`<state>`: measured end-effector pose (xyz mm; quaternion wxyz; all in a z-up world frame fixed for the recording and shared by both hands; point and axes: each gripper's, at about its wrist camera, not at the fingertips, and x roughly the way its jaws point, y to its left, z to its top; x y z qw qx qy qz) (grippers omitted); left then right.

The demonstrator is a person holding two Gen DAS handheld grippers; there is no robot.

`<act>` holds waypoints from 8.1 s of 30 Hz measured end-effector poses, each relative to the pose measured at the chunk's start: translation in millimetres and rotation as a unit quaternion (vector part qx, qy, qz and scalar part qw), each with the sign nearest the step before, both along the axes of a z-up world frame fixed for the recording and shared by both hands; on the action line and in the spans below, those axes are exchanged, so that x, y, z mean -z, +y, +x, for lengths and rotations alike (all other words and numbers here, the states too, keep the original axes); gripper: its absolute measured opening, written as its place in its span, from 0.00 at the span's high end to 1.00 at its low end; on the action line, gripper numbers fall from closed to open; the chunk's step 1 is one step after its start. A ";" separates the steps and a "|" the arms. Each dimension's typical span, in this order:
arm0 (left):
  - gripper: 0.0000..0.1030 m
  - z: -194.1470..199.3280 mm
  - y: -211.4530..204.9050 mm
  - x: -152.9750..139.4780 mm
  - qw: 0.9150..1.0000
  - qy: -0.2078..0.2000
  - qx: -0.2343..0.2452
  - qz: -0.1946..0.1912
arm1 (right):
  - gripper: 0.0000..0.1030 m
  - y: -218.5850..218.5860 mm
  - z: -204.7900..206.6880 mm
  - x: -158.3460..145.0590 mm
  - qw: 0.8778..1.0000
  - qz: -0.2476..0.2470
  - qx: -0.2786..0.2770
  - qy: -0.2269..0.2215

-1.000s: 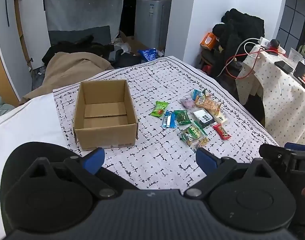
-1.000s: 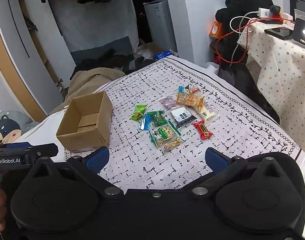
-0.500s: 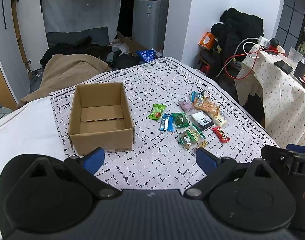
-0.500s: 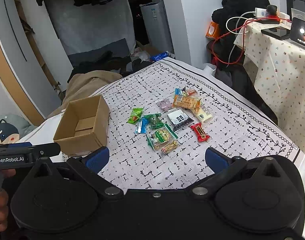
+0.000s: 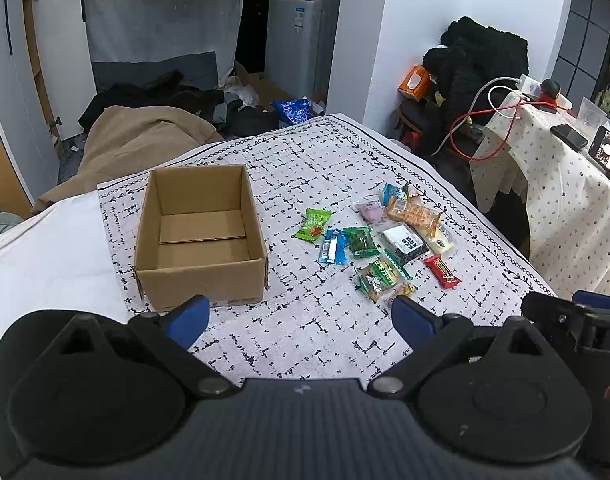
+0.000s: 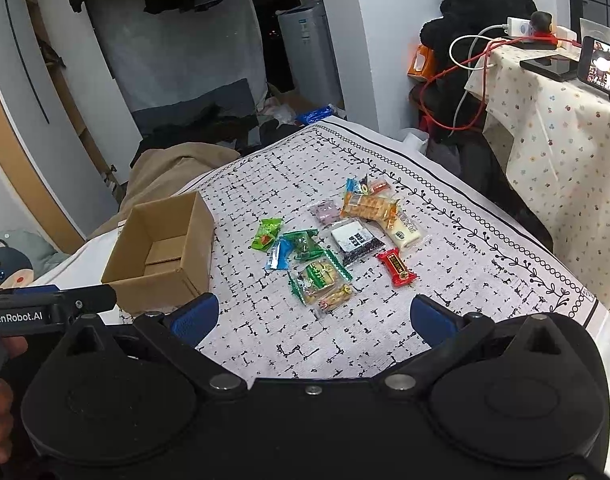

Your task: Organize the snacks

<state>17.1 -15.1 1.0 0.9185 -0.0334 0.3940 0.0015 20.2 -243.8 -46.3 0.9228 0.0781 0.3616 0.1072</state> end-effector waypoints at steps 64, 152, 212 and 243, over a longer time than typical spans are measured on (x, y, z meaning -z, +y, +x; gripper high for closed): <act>0.06 38.6 -12.1 16.8 1.000 0.026 0.003 -0.010 | 0.00 -19.2 39.1 20.5 1.000 0.005 0.012 0.022; 0.51 198.6 -33.2 132.5 0.969 0.142 -0.083 -0.185 | 0.74 -20.9 162.7 99.4 0.991 0.043 0.057 0.110; 0.51 165.8 202.2 96.7 0.926 0.043 -0.290 -0.237 | 0.74 208.6 181.0 50.7 0.990 0.044 -0.109 0.077; 0.19 215.3 144.8 64.7 0.960 0.067 -0.209 -0.176 | 0.45 132.3 202.4 38.0 0.991 0.053 0.013 0.118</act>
